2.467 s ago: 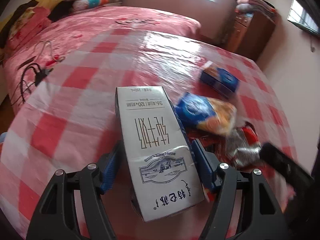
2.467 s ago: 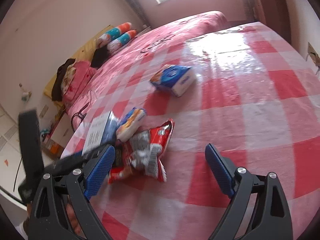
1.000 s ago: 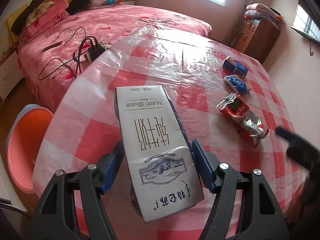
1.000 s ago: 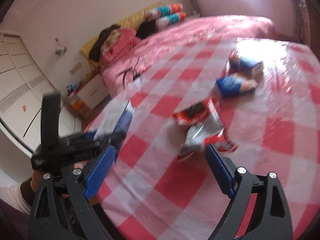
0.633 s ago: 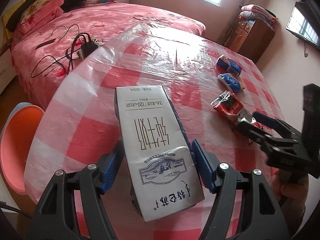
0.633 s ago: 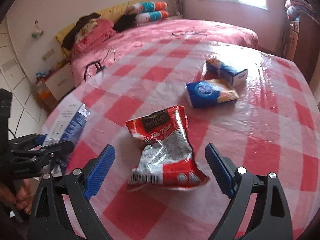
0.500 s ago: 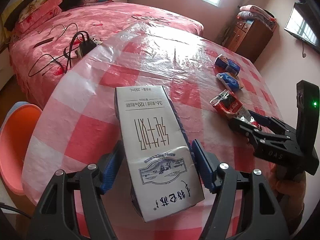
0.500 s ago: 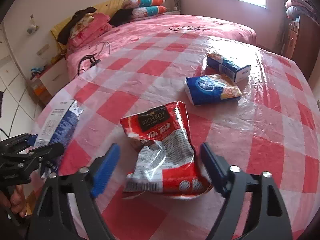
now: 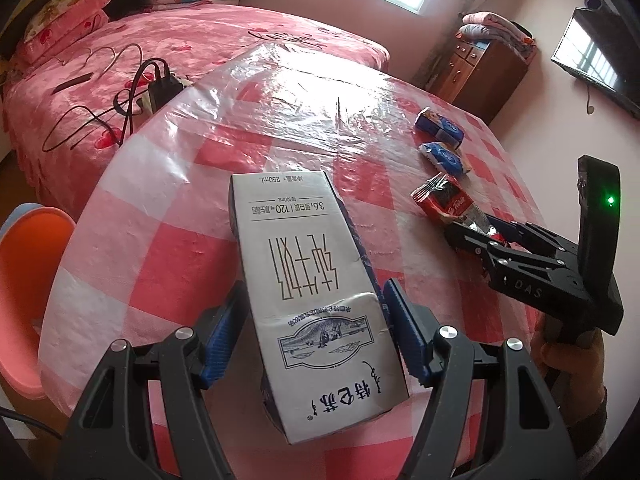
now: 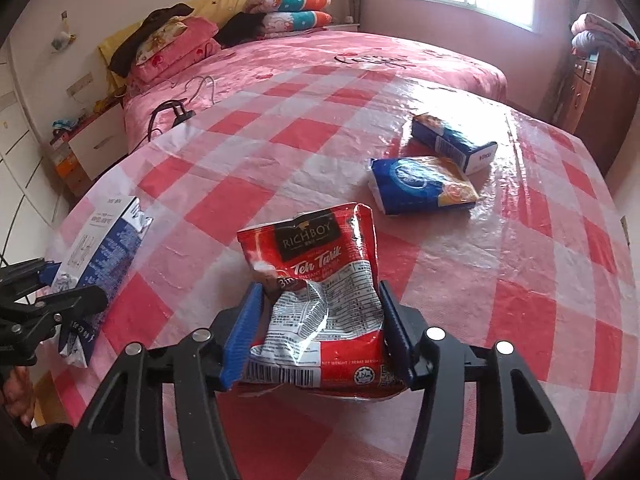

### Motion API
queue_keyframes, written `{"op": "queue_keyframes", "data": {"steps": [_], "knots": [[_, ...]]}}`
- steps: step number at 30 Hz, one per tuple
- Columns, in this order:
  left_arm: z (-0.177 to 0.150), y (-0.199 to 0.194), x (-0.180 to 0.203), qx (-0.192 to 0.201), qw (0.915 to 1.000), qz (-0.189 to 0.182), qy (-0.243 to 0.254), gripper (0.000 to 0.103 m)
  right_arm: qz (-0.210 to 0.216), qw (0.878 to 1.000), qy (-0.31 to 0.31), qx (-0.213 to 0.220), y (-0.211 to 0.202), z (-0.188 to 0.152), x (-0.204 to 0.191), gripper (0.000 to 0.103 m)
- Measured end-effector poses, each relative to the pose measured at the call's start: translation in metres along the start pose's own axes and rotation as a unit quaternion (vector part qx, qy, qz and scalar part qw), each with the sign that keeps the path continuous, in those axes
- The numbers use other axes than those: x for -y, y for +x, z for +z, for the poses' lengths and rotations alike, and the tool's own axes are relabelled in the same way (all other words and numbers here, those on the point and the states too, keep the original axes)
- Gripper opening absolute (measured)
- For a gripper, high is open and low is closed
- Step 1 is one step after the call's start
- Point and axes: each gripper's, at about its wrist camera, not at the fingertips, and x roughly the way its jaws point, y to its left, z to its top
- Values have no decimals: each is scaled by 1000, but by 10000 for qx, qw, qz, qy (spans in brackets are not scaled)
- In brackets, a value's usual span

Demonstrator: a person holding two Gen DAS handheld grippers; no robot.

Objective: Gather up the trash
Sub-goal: 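Grasp the red Tea Time snack bag with the right tool, then drop the milk carton into the pink bucket with the left tool while the right tool drops the snack bag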

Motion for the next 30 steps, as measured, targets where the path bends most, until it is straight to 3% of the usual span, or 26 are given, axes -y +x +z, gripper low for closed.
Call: {"op": "queue_keyframes", "data": {"steps": [12, 21, 30], "knots": [[-3, -16, -10, 232, 9994, -202, 172, 70, 226, 9981, 577, 65, -12, 0, 8, 56], [-4, -43, -27, 533, 9981, -249, 176, 70, 1002, 9904, 931, 215, -32, 21, -12, 56], [-5, -78, -69, 922, 9956, 80, -130, 70, 2030, 9768, 659, 148, -38, 56, -83, 56]]}}
